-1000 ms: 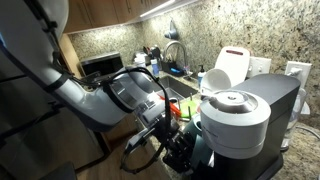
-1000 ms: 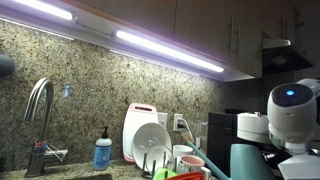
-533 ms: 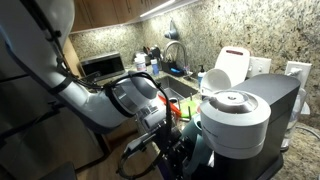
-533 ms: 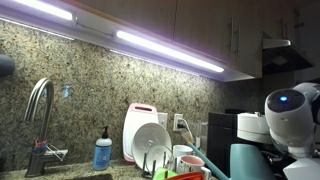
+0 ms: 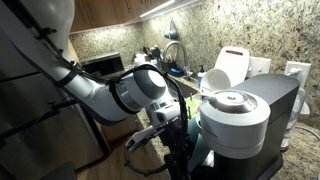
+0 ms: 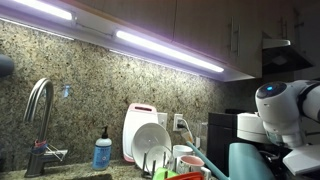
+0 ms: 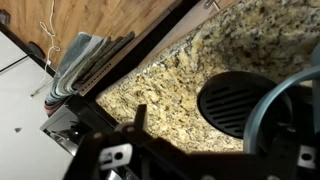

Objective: Tilt the watering can over the mug

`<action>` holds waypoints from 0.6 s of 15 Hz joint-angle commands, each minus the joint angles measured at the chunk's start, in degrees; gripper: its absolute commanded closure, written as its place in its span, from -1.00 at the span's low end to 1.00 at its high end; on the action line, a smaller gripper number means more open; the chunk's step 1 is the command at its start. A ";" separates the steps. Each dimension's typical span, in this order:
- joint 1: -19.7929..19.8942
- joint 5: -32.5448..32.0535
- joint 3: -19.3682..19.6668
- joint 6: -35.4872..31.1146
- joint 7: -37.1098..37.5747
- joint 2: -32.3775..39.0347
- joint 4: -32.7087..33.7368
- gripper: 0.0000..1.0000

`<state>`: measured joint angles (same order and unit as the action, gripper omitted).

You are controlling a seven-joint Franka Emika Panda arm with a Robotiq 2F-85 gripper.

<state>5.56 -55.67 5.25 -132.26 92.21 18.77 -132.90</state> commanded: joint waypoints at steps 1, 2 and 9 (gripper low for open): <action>0.64 6.22 0.37 -0.45 -8.81 -0.33 0.80 -1.00; 0.49 7.69 0.58 -0.14 -10.59 -0.35 1.07 -1.00; -0.35 15.82 2.02 1.02 -18.07 0.14 2.38 -1.00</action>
<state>5.63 -43.42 6.44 -132.25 78.58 18.73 -130.97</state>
